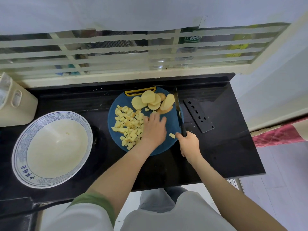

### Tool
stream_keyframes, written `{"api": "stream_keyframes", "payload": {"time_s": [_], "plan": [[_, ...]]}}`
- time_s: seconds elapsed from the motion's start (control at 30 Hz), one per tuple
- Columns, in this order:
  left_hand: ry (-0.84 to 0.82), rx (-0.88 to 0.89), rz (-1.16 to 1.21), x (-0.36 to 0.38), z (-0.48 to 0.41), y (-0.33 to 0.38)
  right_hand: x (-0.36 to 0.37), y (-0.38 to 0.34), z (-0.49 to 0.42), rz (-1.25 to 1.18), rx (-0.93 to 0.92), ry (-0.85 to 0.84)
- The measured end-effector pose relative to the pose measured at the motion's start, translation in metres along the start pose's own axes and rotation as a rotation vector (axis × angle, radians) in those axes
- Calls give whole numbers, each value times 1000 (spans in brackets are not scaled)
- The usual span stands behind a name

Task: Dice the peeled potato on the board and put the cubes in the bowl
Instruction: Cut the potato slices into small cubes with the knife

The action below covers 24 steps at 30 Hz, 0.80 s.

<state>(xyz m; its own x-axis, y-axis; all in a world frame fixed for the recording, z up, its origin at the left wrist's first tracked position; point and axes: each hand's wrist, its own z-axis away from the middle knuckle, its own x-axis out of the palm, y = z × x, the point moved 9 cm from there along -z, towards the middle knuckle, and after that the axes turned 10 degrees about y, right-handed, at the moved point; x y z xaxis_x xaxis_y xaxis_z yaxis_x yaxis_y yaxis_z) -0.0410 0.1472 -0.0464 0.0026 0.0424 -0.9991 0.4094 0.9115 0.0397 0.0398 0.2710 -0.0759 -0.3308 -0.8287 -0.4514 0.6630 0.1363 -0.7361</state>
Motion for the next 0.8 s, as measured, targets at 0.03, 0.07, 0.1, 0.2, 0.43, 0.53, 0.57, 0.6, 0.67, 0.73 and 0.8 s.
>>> {"api": "stream_keyframes", "payload": {"time_s": [0.03, 0.07, 0.1, 0.2, 0.43, 0.53, 0.57, 0.6, 0.67, 0.73, 0.8], "plan": [[-7, 92, 33, 3, -1, 16, -2, 0, -1, -4, -2, 5], [-34, 186, 43, 7, -1, 31, -3, 1, -1, -4, -5, 5], [-76, 264, 27, 13, -1, 43, -5, 2, -2, -4, -6, 7], [-144, 312, -61, 28, -3, 52, -9, 3, -6, -2, -4, 16], [-127, 177, -253, 26, 2, 8, -1, 0, -7, -7, -3, -6], [-116, 159, -258, 25, 5, -6, 7, -2, -6, -13, 1, -23], [-124, 153, -252, 26, 7, -8, 10, -3, -5, -18, 3, -30], [-137, 138, -241, 27, 8, -10, 13, -5, -5, -20, 5, -39], [-142, 64, -186, 24, 5, -16, 15, -7, -6, -23, 9, -48], [-109, -67, -55, 18, -3, -25, 15, -11, -8, -27, -2, -49], [-35, -174, 78, 8, -13, -34, 14, -16, -11, -28, -17, -45]]}}
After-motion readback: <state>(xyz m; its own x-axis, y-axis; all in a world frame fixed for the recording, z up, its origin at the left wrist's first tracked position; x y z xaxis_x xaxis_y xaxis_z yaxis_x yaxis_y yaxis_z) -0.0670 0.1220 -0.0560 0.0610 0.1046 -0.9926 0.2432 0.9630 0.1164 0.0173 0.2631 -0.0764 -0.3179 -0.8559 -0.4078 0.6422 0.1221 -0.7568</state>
